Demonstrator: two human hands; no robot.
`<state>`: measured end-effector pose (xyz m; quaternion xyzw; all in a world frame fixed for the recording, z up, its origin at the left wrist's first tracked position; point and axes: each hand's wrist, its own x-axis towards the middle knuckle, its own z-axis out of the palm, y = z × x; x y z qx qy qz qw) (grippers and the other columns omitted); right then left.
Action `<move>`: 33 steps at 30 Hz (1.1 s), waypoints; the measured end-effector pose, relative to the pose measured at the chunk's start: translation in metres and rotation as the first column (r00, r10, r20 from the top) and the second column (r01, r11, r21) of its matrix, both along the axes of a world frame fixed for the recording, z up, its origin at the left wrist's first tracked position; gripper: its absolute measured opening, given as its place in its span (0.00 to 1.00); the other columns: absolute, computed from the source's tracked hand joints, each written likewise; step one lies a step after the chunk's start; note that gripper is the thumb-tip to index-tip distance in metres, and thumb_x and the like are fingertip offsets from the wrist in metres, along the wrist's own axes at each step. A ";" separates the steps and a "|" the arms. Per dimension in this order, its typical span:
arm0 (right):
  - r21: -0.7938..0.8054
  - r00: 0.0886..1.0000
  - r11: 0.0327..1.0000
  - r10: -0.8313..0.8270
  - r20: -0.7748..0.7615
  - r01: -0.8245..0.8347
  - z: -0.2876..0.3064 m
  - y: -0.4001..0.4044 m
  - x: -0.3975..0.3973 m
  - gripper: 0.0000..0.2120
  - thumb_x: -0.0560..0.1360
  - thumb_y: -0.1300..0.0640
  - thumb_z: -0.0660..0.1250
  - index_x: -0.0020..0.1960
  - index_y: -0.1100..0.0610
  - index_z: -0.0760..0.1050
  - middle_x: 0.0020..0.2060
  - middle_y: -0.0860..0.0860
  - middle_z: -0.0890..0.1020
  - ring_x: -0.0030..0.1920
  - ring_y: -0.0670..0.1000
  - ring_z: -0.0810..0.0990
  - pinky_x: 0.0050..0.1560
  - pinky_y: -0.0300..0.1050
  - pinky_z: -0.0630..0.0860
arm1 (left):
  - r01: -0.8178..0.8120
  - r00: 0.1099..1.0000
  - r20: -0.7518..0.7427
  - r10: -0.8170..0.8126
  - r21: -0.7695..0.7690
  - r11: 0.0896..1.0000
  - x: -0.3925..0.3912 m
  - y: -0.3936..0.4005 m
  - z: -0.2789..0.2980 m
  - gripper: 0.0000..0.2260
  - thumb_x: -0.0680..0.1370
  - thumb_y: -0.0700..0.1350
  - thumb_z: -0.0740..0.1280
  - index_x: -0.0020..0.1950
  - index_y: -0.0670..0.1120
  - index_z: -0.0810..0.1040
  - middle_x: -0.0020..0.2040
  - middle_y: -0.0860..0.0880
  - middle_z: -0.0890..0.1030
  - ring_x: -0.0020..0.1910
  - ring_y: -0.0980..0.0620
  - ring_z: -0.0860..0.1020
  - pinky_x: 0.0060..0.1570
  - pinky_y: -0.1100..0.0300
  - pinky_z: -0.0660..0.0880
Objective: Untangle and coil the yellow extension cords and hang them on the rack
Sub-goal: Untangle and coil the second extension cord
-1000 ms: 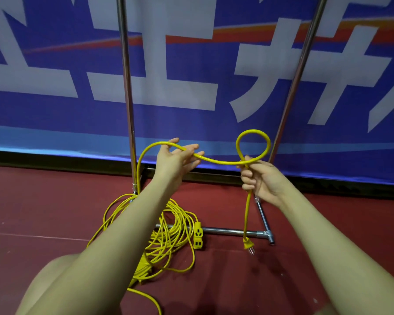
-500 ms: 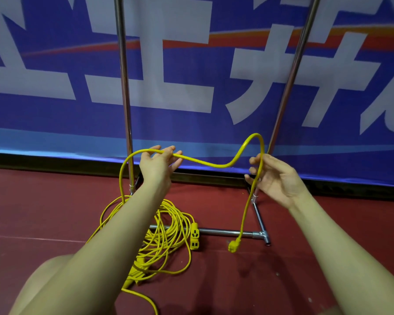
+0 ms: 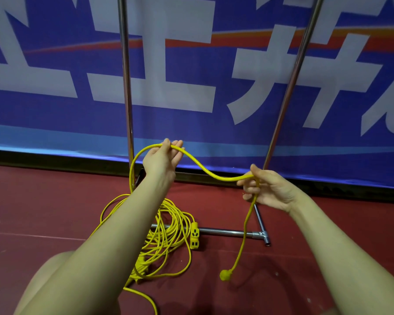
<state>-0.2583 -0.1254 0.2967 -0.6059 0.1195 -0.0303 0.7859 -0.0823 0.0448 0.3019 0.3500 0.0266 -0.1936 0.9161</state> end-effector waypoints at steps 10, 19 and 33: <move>0.109 0.897 0.901 -0.430 0.105 0.419 -0.001 0.000 0.017 0.13 0.75 0.52 0.65 0.35 0.58 0.70 0.26 0.48 0.69 0.20 0.43 0.61 0.26 0.37 0.65 | 0.517 0.836 0.175 -0.521 0.069 0.853 -0.034 -0.003 0.014 0.40 0.76 0.28 0.61 0.76 0.54 0.42 0.53 0.40 0.82 0.46 0.43 0.83 0.46 0.47 0.80; -0.131 1.000 0.991 -0.003 0.007 0.004 -0.002 0.005 0.006 0.11 0.71 0.60 0.63 0.48 0.67 0.77 0.29 0.52 0.78 0.28 0.46 0.74 0.38 0.42 0.77 | 0.221 0.969 0.139 -0.203 -0.130 0.967 -0.023 -0.010 0.013 0.29 0.76 0.27 0.61 0.71 0.46 0.54 0.50 0.38 0.80 0.41 0.45 0.84 0.44 0.50 0.81; -0.301 0.939 0.889 -0.327 0.110 0.345 0.007 0.017 0.025 0.05 0.73 0.70 0.67 0.44 0.61 0.77 0.31 0.53 0.82 0.33 0.49 0.82 0.40 0.47 0.82 | 0.232 0.956 0.220 -0.192 -0.172 0.958 -0.022 -0.011 0.023 0.17 0.77 0.33 0.64 0.62 0.43 0.62 0.49 0.40 0.81 0.47 0.44 0.83 0.48 0.52 0.81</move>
